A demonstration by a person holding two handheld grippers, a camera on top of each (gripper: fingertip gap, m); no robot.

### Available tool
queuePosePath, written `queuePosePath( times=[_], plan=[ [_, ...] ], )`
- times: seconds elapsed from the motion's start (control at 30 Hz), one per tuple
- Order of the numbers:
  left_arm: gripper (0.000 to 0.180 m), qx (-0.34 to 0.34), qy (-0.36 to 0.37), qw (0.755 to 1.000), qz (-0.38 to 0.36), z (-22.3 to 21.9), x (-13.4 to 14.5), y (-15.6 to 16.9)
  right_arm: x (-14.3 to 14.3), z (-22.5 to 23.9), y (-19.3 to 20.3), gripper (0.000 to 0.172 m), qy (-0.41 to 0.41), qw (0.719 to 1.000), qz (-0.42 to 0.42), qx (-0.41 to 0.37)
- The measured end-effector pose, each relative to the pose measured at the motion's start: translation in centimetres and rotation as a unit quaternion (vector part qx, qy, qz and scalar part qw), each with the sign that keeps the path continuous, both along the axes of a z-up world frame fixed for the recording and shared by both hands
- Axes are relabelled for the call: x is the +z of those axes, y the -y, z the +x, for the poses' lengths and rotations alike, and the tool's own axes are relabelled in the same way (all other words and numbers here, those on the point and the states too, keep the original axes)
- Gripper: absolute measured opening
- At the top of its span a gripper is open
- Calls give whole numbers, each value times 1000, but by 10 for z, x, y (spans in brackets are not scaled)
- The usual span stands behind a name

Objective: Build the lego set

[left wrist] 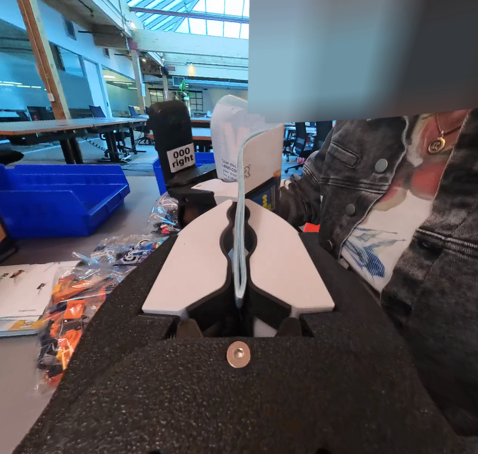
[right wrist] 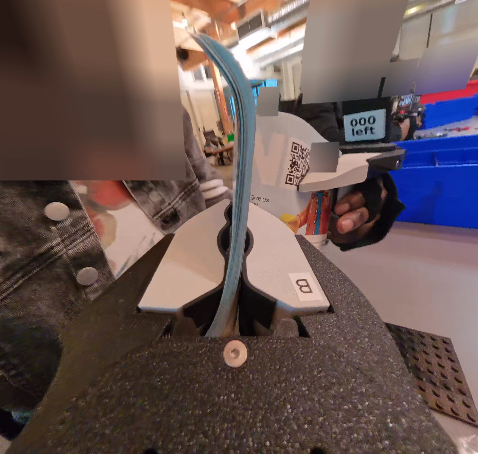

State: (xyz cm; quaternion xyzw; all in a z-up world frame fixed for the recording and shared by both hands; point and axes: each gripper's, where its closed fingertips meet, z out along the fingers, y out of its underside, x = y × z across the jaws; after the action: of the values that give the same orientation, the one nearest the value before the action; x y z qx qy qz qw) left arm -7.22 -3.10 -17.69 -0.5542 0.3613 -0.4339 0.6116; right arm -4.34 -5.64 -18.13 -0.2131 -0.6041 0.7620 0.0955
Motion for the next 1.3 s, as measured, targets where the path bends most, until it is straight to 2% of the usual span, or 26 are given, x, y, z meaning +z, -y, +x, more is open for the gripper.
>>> queuePosePath(
  times=[0.07,0.17,0.23,0.27,0.3,0.4,0.5,0.6,0.7,0.8,0.9,1.13,1.23,1.3],
  plan=[
    [2,-27,-6,1000,15,5,0,8,-2,4,7,1,2,1000,14,20],
    [2,-69,6,997,37,10,5,22,7,15,5,2,6,997,-31,73],
    [2,-122,18,991,49,12,9,39,6,9,-9,2,13,998,-40,37],
    [3,-135,7,990,48,20,7,41,-2,-3,-19,2,31,999,-27,-8],
    [4,-154,-27,987,44,32,-4,43,-13,-6,-21,1,44,999,-6,-17],
    [4,-208,-30,977,16,48,-9,50,-23,-2,-8,2,45,999,14,14],
    [3,-158,-30,987,26,36,-6,42,-20,-3,-17,1,47,999,15,-8],
    [3,-49,-7,999,17,14,3,15,-1,13,-29,1,19,999,-30,18],
    [3,0,-7,1000,-8,8,-5,-3,-4,16,-20,1,19,999,-25,39],
    [4,-5,-9,1000,-21,19,-10,-8,-11,16,-3,1,45,994,-39,89],
    [4,-43,-2,999,19,30,-4,3,-10,23,9,2,52,985,-60,151],
    [4,-119,-16,992,41,40,-7,26,-12,38,24,2,60,972,-47,224],
    [2,-137,-26,989,49,34,-7,36,-11,40,17,2,54,976,-35,210],
    [2,-172,-8,983,57,34,-2,48,-5,34,2,2,47,984,-44,166]
  ],
)
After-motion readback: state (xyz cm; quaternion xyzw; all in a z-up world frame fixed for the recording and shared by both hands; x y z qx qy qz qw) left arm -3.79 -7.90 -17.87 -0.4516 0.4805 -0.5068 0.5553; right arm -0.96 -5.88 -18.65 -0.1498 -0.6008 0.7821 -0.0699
